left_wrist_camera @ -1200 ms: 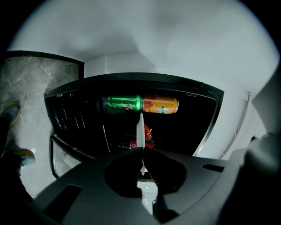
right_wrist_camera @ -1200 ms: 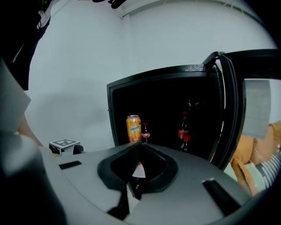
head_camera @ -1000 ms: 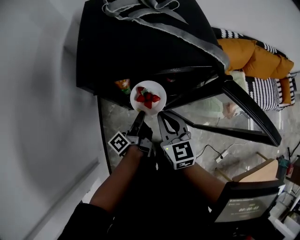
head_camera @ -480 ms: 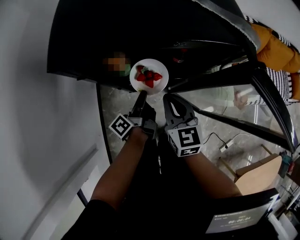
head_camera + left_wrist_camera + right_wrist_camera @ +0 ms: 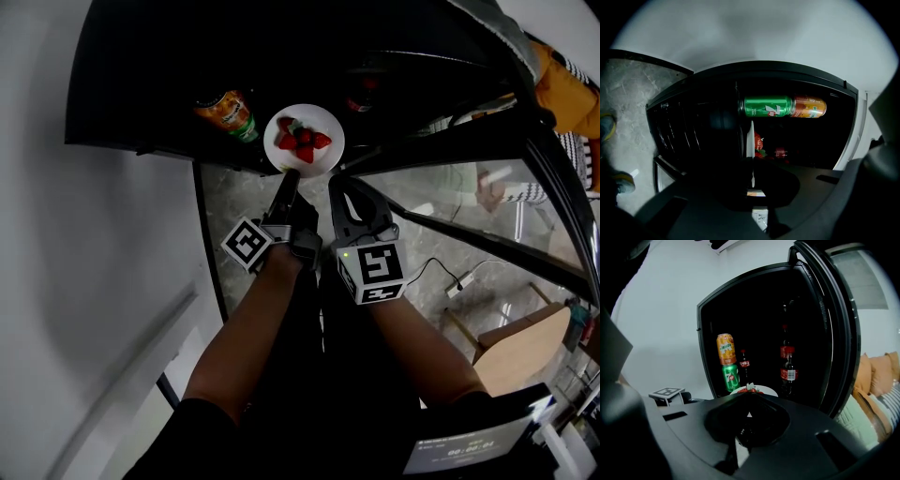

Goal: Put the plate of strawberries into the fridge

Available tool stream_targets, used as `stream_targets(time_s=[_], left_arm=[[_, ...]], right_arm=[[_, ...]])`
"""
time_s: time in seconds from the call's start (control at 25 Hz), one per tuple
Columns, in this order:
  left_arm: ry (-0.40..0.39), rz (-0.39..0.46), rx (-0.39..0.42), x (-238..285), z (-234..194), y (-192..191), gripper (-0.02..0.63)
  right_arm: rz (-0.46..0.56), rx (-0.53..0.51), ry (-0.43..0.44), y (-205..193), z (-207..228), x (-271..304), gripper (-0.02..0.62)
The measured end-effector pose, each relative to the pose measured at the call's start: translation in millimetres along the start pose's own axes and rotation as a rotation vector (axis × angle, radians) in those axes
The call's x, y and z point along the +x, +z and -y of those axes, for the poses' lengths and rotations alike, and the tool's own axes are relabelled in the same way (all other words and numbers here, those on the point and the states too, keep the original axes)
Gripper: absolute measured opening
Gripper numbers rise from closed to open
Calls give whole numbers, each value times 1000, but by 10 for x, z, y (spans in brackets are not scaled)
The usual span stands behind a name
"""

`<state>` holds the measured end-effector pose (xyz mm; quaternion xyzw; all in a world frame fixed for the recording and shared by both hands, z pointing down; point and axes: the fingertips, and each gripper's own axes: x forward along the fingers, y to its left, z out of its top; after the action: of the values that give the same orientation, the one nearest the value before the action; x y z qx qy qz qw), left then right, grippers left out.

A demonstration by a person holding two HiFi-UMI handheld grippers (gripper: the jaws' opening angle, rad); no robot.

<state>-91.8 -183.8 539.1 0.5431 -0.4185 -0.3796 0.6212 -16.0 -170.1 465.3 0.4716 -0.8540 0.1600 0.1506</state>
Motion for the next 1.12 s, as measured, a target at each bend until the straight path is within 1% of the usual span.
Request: stream_targets(time_s=[0.28,0.56,0.64,0.72,0.76,0.84,1.12], left_arm=[[16,24,-4,2,-88,81,12],[8,52,-30,255,-142,124,12],[30,50,-15,299,-172,154,12],[68,50,4,305,-221,188,12],[75,52,2,308,-226,196,12],[62,56,-14,328,-200,196,12],[69,14,48,309,-235,153,15]], right_arm=[[8,6,-11,-9,-2,48,5],[1,13,-18,-100,83,117,5],[2,13,-19,-106,83,132,5],[4,15,-17,-106,76,141,5],[4,16,-15,-106,70,144,5],[3,17,-12,-114,62,154,5],[-7,27,-8,-176,91,182,5]])
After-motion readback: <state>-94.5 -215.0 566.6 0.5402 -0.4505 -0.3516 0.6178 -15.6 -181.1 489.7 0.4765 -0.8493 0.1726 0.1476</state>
